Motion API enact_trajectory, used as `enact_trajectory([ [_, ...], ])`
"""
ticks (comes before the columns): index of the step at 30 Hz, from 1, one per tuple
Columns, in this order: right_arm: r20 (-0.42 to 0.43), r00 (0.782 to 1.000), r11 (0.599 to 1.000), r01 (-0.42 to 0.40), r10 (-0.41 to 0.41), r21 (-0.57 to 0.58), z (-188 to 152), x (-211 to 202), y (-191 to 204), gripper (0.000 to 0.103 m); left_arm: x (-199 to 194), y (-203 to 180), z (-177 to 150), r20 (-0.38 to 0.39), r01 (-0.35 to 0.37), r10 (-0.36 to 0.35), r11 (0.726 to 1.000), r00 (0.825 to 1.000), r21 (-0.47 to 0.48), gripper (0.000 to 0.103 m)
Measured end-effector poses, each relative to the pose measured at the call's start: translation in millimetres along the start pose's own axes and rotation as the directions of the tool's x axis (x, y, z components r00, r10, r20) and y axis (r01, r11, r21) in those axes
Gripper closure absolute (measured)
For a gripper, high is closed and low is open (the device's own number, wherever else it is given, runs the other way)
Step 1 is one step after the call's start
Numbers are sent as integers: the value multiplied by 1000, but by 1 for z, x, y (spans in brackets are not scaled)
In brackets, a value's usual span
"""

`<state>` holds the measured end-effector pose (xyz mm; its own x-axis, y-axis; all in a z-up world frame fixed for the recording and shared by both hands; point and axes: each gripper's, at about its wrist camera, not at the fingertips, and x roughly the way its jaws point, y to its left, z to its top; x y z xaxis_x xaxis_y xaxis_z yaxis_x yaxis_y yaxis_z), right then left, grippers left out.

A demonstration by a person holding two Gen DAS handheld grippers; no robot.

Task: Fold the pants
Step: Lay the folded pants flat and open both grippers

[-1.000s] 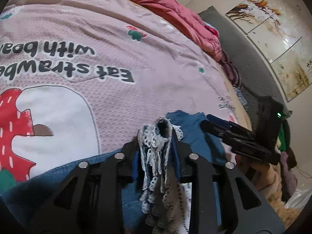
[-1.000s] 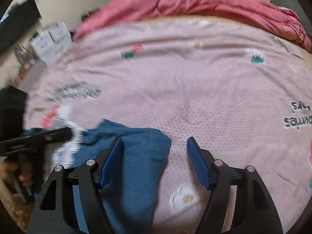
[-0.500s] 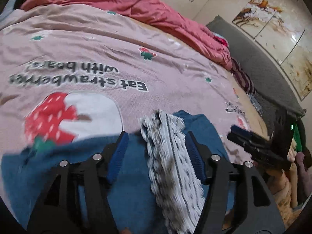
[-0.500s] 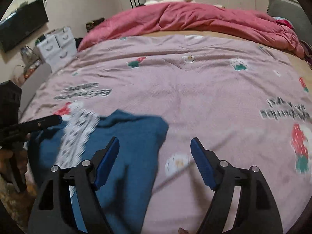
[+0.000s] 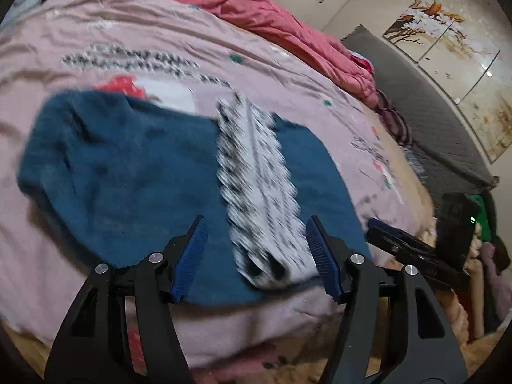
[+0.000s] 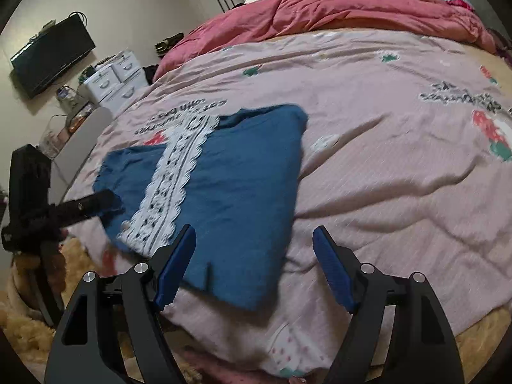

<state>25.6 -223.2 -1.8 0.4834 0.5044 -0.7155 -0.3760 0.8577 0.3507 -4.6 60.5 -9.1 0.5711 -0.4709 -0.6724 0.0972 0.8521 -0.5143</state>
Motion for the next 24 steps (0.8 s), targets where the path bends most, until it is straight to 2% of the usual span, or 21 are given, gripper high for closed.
enact_trajectory([
  [3,-16,1000,1000,4,-4,8,-3,4,0,29,10,-2,-8,-39,3,-4,1000,999,-12,49],
  [6,-20,1000,1000,3,-3,0,-4,6,2,30,16,-2,-15,-79,23,-26,999,997,-40,63],
  [10,-28,999,1000,21,-21,-23,-6,11,5,30,28,-4,-22,-119,15,-22,998,993,-61,63],
  [13,-41,998,997,51,-53,-52,-10,17,6,30,37,-2,-24,-124,-1,-10,996,992,-92,63],
  [14,-44,997,996,60,-63,-63,-12,19,7,32,39,-3,-24,-121,-6,-5,996,993,-92,66],
  [15,-48,996,995,69,-73,-76,-13,20,8,34,42,-5,-23,-119,-24,14,996,993,-83,76],
  [18,-58,990,984,121,-129,-131,-19,26,13,42,41,-7,-22,-112,-36,28,997,993,-70,90],
  [21,-50,989,978,129,-139,-163,-19,22,20,48,30,-15,-20,-106,-63,62,998,992,-6,98],
  [24,-48,989,972,127,-139,-196,-19,23,26,48,23,-21,-21,-110,-102,110,992,988,73,97],
])
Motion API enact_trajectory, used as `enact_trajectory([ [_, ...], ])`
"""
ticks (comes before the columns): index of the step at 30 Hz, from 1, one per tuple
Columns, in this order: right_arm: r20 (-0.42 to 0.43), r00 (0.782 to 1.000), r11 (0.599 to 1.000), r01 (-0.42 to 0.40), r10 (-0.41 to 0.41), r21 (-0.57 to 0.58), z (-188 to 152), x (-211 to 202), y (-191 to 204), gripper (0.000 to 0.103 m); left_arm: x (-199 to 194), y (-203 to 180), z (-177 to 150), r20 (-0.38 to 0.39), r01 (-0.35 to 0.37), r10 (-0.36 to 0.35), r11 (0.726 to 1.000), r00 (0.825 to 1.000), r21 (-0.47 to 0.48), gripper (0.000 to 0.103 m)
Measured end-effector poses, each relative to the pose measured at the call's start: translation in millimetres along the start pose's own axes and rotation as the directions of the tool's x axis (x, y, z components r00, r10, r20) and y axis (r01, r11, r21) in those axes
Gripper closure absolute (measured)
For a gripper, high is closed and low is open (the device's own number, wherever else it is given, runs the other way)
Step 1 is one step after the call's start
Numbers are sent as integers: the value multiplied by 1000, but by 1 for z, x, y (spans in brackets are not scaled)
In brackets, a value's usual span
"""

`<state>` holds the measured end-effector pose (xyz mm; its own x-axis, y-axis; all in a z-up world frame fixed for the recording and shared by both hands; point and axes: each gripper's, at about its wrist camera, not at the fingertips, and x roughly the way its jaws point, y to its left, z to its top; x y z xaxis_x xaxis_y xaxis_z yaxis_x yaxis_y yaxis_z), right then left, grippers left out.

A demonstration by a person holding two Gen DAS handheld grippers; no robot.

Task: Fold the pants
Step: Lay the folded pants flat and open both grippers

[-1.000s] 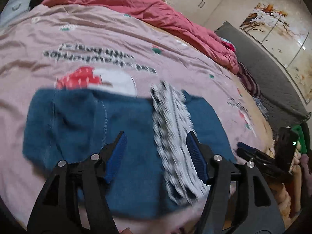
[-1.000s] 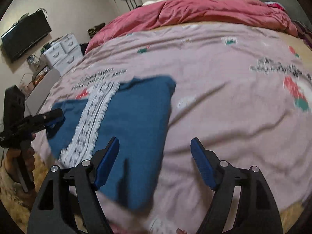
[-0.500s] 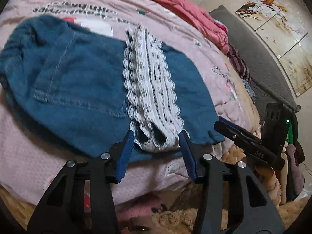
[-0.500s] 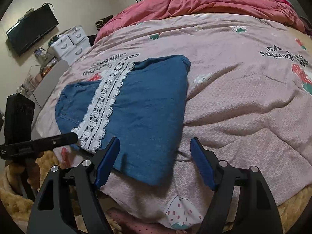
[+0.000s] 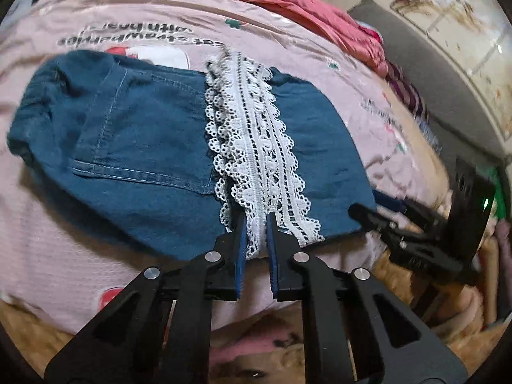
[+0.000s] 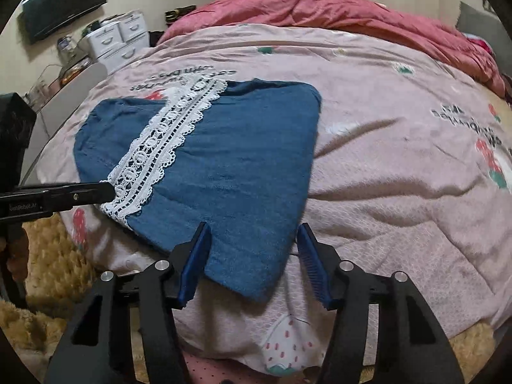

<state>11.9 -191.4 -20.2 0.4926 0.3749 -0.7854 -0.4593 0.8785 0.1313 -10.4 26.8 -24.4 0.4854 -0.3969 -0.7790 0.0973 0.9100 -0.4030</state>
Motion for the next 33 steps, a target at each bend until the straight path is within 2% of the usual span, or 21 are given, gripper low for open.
enact_trajectory([
  [4,-28,999,999,38,-38,-13,-3,10,0,48,18,4,0,-31,-3,2,1000,1000,-13,93],
  [12,-21,1000,1000,22,-22,21,-1,1,-5,48,22,-3,4,-21,-17,17,1000,1000,12,90],
  [16,29,999,999,11,-12,32,7,-16,-4,48,6,-5,4,5,-40,40,999,999,34,79],
  [18,52,999,1000,0,-1,16,11,-22,0,48,-2,-7,6,28,-63,62,997,998,49,78],
  [22,58,998,999,-27,29,-22,19,-19,13,48,-9,-5,9,63,-137,132,988,989,75,66],
  [25,33,998,997,-44,45,-58,21,-6,26,48,-5,2,10,54,-182,178,980,982,76,66],
  [29,-40,999,996,-14,10,-90,16,21,36,46,2,8,7,38,-187,184,979,982,79,64],
  [31,-50,999,995,3,-7,-95,12,29,37,46,2,8,6,35,-171,169,982,985,79,59],
  [33,-51,999,996,6,-10,-93,13,31,37,46,1,8,7,37,-161,158,984,987,79,57],
])
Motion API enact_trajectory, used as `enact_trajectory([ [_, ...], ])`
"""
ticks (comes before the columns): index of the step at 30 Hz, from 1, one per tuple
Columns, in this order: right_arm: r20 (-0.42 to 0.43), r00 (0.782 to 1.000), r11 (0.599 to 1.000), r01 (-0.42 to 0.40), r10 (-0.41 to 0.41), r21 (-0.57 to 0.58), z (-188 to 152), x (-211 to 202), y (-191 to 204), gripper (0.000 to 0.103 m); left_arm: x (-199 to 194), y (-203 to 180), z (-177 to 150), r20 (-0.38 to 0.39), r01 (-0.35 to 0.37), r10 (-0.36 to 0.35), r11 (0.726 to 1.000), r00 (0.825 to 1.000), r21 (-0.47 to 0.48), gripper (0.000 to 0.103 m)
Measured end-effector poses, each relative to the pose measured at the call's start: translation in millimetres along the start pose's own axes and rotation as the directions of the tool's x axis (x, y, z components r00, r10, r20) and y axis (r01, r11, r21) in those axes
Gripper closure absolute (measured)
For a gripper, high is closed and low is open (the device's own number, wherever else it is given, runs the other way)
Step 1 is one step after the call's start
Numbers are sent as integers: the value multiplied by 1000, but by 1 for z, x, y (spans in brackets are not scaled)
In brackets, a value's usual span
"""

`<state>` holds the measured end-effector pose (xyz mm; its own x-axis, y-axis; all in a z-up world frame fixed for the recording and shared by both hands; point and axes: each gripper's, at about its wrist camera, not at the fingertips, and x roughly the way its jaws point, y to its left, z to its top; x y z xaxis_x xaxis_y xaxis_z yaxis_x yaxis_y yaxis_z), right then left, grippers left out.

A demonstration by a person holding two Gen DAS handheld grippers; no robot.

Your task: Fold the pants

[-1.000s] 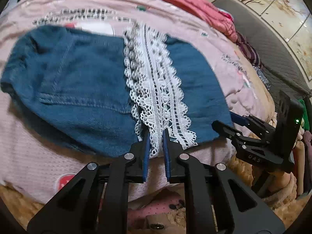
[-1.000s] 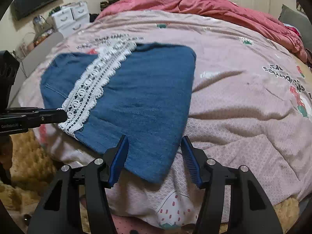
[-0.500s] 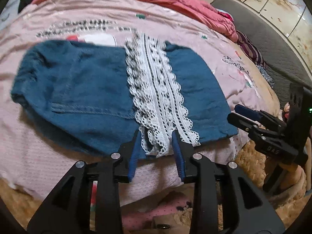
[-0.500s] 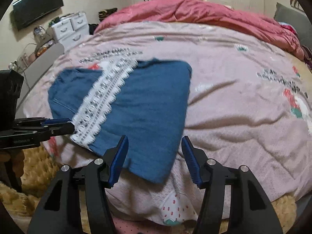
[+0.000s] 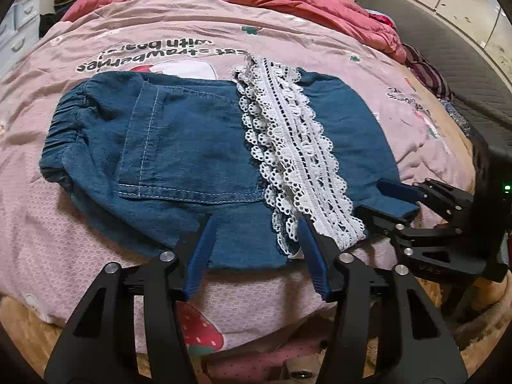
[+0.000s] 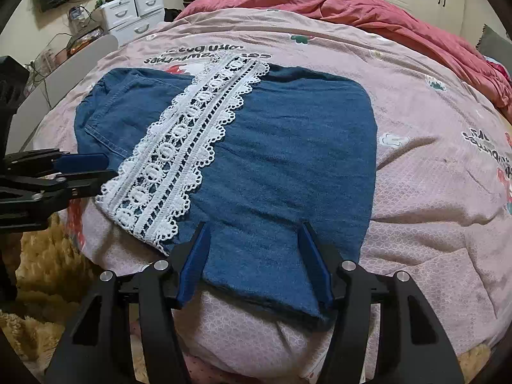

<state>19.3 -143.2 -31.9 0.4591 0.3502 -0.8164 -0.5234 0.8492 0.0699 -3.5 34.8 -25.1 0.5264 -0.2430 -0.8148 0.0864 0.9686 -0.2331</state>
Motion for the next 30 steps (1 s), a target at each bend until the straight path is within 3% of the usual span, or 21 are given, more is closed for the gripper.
enact_trajectory([
  [6,51,996,994,-79,76,69,12,-21,-9,41,-27,9,4,59,-20,21,1000,998,-9,45],
  [8,74,994,992,-90,84,83,21,-29,-13,40,-38,15,6,83,-51,52,999,995,-9,35],
  [13,110,988,992,-112,106,55,51,-32,-7,38,-55,44,8,111,-127,132,990,985,-54,30],
  [15,120,985,992,-127,124,22,67,-33,1,24,-58,56,8,110,-141,151,986,982,-90,24],
  [19,144,978,988,-146,152,-54,98,-31,22,21,-63,79,5,114,-149,168,976,979,-159,20],
  [30,27,967,939,-241,255,-246,163,14,80,12,-52,103,-6,78,-141,163,963,984,-231,19],
])
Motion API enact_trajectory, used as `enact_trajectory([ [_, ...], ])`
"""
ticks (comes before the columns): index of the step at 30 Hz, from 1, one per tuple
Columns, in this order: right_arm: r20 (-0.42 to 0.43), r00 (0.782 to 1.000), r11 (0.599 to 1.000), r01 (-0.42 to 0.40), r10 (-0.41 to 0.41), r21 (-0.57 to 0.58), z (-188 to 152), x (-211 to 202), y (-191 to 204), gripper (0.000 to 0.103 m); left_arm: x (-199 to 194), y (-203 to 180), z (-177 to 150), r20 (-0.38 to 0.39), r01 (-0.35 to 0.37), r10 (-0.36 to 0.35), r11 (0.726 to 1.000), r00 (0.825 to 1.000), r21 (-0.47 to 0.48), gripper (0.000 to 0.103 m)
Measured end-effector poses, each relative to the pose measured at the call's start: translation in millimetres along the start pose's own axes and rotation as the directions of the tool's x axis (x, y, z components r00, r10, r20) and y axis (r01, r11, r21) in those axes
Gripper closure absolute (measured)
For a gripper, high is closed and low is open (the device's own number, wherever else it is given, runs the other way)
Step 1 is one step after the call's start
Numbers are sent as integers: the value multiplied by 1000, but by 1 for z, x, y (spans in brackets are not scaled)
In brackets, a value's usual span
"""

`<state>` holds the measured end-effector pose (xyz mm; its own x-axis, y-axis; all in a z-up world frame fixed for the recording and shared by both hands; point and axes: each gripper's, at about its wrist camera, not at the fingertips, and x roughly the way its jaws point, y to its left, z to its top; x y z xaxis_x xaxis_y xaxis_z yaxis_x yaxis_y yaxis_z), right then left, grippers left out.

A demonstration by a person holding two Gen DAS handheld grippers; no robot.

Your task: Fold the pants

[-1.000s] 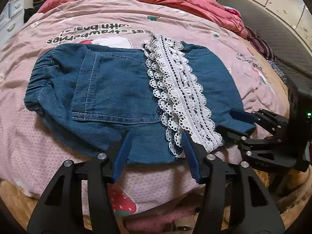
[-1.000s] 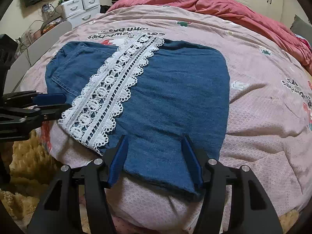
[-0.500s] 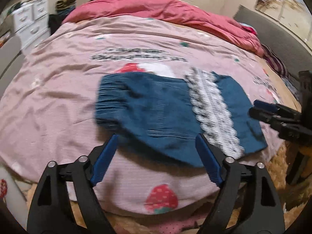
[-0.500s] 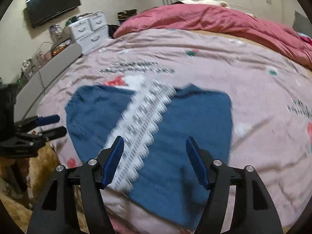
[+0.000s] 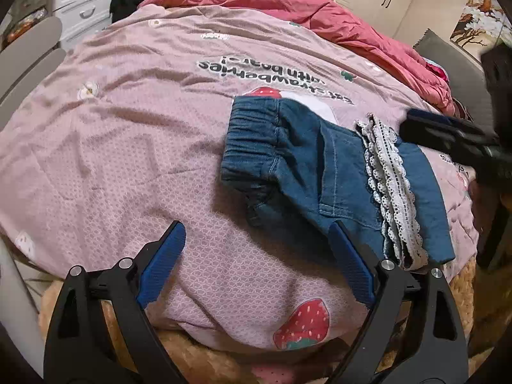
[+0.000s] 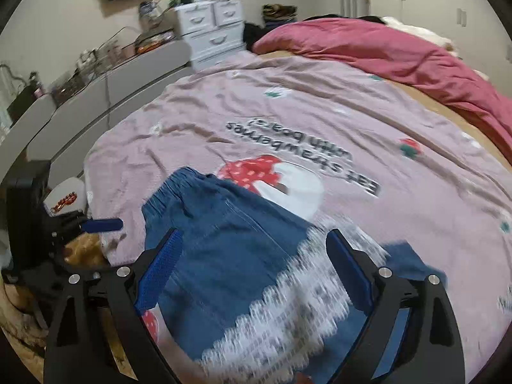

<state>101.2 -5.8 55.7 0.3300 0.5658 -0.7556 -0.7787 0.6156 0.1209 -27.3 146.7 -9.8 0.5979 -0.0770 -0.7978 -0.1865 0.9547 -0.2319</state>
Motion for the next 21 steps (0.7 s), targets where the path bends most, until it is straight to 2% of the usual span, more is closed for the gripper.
enact_trajectory([
  [3,-53,998,999,-27,25,-36,14,21,5,12,3,2,-2,-6,15,-15,1000,1000,-16,19],
  [6,-96,993,996,-75,71,-41,29,39,11,12,6,2,-2,-2,73,-73,996,997,-54,22],
  [7,-104,991,995,-84,79,-46,34,44,14,12,7,3,-1,0,116,-116,991,993,-73,31],
  [8,-113,989,993,-104,97,-57,38,49,18,12,9,2,-1,-2,146,-146,986,989,-86,36],
  [10,-131,985,989,-125,114,-83,45,59,26,12,16,2,-2,-18,170,-173,980,985,-107,49],
  [13,-177,974,979,-161,138,-122,53,75,37,12,28,6,-4,-43,167,-173,978,984,-126,52],
  [17,-242,958,968,-194,152,-159,57,97,49,13,32,9,-6,-39,185,-192,973,981,-141,52],
  [21,-301,939,964,-220,168,-150,55,121,50,15,34,10,-7,-38,186,-193,972,980,-140,52],
])
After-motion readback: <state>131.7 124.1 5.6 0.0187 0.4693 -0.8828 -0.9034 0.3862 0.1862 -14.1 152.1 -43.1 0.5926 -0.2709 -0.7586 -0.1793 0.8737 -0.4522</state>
